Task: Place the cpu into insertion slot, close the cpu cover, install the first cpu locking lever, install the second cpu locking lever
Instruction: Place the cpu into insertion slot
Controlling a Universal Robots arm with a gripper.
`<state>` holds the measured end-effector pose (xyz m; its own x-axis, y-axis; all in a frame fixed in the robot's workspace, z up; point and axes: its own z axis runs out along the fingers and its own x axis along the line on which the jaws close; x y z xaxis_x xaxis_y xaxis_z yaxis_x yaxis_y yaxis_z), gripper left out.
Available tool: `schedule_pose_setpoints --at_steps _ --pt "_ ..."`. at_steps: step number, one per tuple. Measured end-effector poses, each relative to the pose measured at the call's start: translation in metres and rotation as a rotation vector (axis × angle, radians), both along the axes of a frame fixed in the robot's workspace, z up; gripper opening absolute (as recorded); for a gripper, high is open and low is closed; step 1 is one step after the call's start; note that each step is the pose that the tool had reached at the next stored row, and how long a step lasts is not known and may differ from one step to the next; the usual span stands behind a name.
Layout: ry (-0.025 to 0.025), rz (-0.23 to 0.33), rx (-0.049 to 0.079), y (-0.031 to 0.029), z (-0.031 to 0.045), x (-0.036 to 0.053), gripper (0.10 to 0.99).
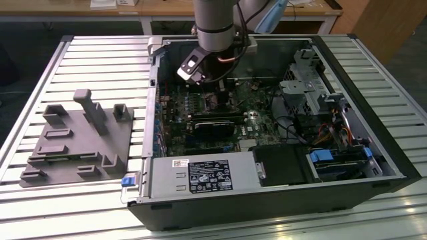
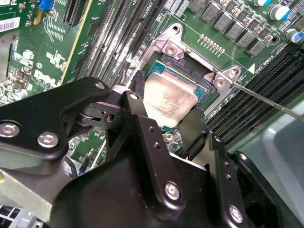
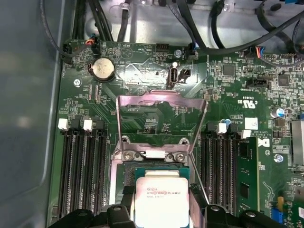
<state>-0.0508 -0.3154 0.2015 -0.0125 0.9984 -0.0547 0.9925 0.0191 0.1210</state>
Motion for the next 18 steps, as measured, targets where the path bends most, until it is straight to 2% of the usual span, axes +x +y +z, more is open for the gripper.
schedule_pose_setpoints --at_steps 8,11,18 --pt "0.0002 -0.006 0.002 0.0015 -0.0034 -0.0008 0.537" --pt "0.0002 -0.007 0.015 0.0015 -0.0035 -0.0009 0.537" --pt "0.0 -0.006 0.017 0.0016 -0.0057 -0.0008 0.537"
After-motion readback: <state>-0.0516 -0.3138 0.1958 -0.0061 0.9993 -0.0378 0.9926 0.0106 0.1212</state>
